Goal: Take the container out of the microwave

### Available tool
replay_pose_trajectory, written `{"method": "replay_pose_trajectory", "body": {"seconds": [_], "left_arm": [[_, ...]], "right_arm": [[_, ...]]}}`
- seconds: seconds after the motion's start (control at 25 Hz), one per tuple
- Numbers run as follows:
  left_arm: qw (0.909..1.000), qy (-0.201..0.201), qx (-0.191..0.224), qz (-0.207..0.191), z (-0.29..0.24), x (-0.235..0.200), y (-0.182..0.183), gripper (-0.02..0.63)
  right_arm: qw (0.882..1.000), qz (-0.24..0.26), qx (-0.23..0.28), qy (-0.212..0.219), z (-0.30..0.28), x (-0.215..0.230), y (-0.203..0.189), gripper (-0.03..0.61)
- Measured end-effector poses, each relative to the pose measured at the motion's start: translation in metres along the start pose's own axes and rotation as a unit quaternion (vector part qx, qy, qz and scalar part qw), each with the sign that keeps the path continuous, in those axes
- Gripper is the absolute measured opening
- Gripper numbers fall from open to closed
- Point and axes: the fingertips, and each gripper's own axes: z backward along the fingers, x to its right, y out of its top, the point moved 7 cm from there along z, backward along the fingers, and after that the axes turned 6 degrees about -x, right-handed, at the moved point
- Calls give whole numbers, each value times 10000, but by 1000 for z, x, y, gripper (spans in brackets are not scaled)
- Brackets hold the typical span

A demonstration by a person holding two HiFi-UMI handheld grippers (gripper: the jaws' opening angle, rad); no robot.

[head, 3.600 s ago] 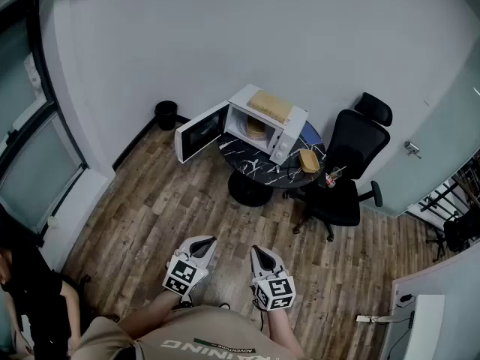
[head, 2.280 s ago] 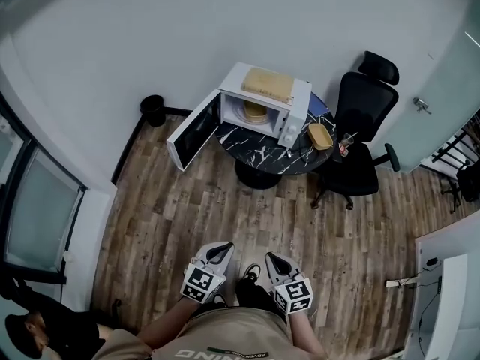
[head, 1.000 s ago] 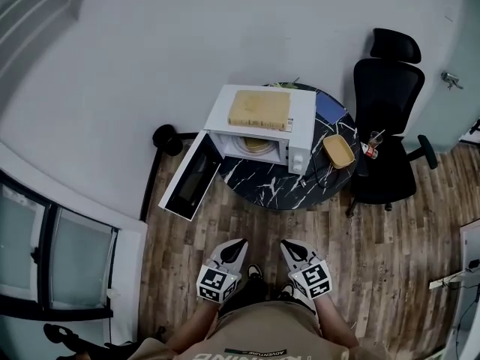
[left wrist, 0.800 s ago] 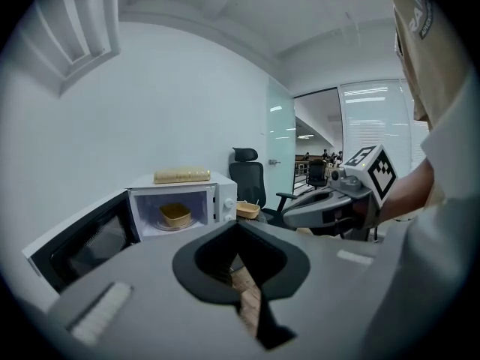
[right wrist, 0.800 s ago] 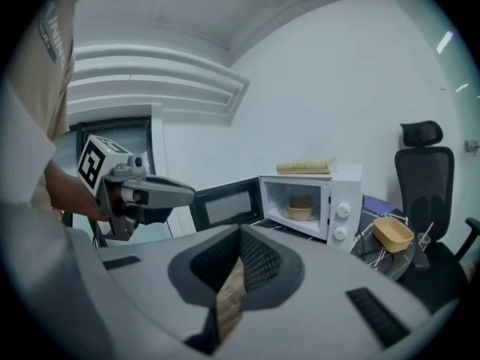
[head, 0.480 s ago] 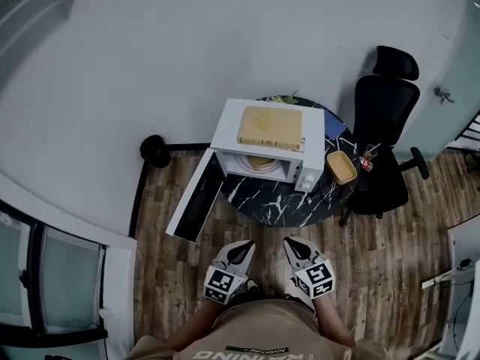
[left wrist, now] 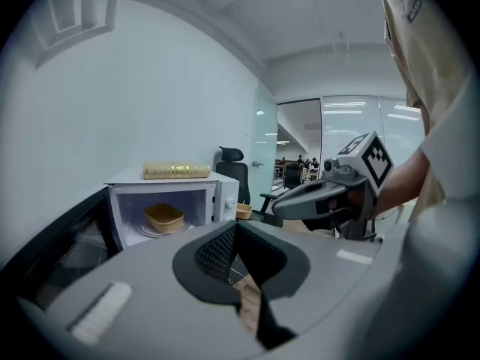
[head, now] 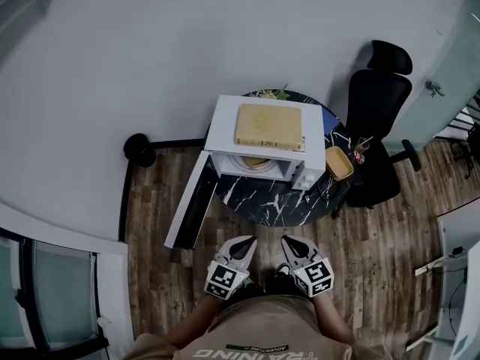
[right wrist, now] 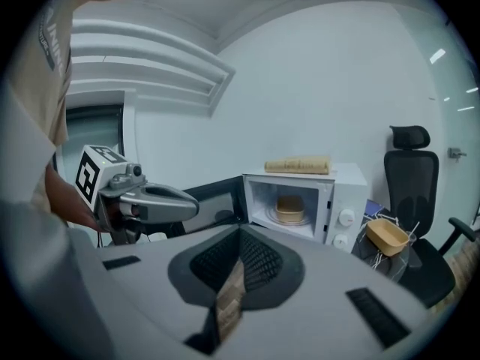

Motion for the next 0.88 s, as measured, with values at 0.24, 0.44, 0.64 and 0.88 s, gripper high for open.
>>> {"method": "replay_pose_trajectory", "body": {"seconds": [0.24, 0.44, 0.64, 0.88], "left_arm": [[9996, -101, -269, -25, -14, -14, -2, 9], [9983, -45, -525, -239, -31, -27, 7, 9], [9985, 165, -517, -106, -57, -42, 32, 9], [9949, 286, -692, -683, -105, -60, 48, 9]], "right_arm": [[9999, -77, -136, 39, -18, 15, -5, 8], [9995, -184, -56, 257, -45, 42, -7, 6], [9983, -195, 207, 500, -60, 80, 13, 6], [9972, -224, 395, 596, -70, 122, 29, 8]]}}
